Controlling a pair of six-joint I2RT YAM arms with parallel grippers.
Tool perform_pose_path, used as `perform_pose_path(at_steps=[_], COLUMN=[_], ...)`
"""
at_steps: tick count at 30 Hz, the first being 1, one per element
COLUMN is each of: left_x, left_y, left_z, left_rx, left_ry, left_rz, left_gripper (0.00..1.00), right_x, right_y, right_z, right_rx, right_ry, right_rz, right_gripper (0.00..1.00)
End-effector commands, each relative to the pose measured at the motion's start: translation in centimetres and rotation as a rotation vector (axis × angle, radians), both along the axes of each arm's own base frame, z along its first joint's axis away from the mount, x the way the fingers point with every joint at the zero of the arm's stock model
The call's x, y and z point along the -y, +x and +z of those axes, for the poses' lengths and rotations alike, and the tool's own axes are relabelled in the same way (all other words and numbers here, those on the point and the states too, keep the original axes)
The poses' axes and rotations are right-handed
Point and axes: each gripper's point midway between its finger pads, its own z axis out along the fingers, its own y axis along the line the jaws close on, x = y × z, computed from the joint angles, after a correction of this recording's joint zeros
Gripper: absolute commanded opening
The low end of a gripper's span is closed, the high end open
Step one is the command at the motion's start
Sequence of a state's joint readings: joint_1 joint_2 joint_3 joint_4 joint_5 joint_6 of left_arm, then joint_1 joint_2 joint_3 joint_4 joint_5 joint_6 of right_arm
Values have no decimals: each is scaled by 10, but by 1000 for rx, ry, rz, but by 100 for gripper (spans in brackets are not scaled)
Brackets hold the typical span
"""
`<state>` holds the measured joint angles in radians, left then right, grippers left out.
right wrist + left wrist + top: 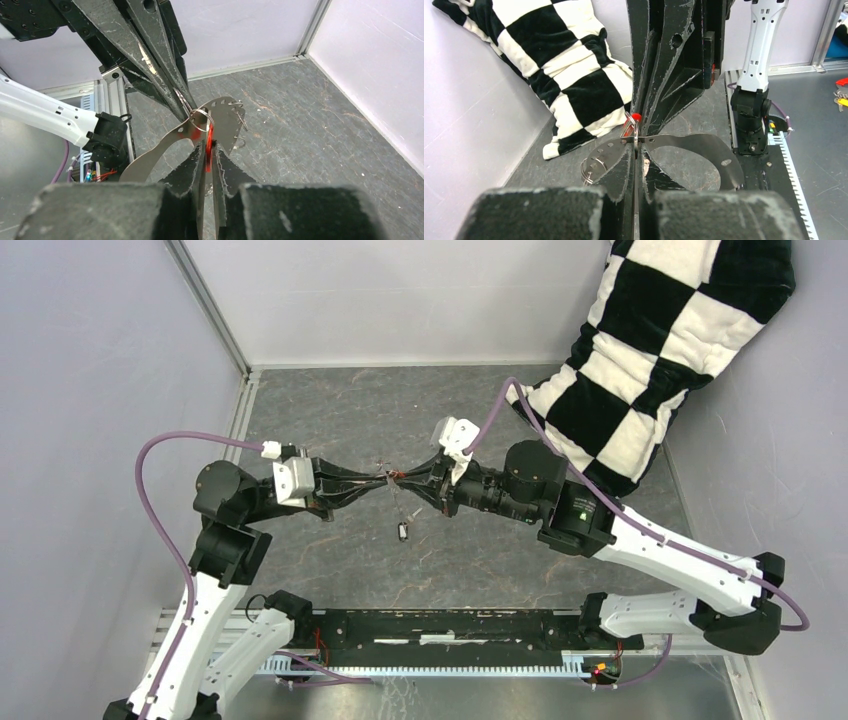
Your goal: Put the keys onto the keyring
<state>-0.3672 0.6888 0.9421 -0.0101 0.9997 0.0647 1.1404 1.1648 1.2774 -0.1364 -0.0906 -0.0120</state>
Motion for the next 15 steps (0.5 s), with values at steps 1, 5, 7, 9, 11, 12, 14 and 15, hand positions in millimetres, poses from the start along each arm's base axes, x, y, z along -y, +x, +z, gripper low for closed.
perform_pose_path(at_steps=[1,5,7,9,11,12,14,15], left_x=[-1,-1,-1,-1,-1,-1,-1,-1], left_y=[-5,-4,-4,-5,-5,-5,-5,-5], left_z=[10,10,10,10,10,10,10,10], left_rx=[96,104,107,107,113,112,115,117], left_ry=[0,2,3,3,4,4,4,5], left_rz=[-7,-7,-7,-9,-10,-10,-11,-11], left_gripper=[2,2,2,2,2,2,2,2], right_x=[11,12,14,15,16,15,16,16], right_y=[-2,-9,-12,-15,-18,-20,-21,-22], right_z=[28,11,3,-4,-8,-9,-10,-11], right_rx=[31,4,-9,-21,-30,-32,-41,-44], right_ry=[62,9,-14,-32,-43,-49,-66,-75], right_rz=[-16,16,26,40,50,60,69,72], right_gripper=[11,7,5,4,4,3,2,2])
